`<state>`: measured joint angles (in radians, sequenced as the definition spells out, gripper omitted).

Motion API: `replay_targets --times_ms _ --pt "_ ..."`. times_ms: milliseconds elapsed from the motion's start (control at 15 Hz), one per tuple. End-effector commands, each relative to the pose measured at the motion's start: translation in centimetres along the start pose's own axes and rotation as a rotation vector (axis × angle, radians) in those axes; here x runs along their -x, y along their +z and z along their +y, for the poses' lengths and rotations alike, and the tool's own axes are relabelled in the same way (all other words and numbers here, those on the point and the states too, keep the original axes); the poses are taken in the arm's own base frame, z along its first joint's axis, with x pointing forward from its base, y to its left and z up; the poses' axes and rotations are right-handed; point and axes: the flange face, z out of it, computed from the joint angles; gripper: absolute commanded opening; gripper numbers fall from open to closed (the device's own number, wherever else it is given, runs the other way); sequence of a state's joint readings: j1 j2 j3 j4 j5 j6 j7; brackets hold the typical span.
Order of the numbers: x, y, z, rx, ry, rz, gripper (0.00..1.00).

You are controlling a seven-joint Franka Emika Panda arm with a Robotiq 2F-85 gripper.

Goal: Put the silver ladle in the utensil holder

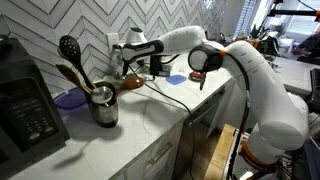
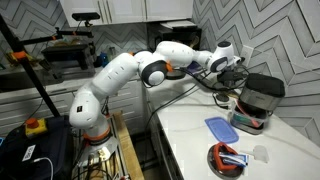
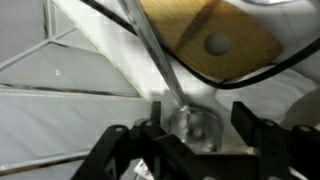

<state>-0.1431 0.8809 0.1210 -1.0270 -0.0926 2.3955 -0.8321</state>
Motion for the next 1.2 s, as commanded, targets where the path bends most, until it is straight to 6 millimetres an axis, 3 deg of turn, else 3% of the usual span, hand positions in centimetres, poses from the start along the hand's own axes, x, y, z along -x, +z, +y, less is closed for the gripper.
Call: replay_targets --times_ms 0,400,600,867,1133 --pt "-0.2 -0.1 0.5 0.053 -0.037 0.057 1.00" --pt "0.9 3.5 -0.1 0.036 -0.084 0.056 1.00" --pt "1.0 4.2 -0.1 0.048 -0.086 0.062 0.99" --pt "1.9 4.7 -0.7 -0.052 -0.046 -0.049 0.81" --pt "2.7 4.3 -0.7 -0.181 0.006 -0.104 0.42"
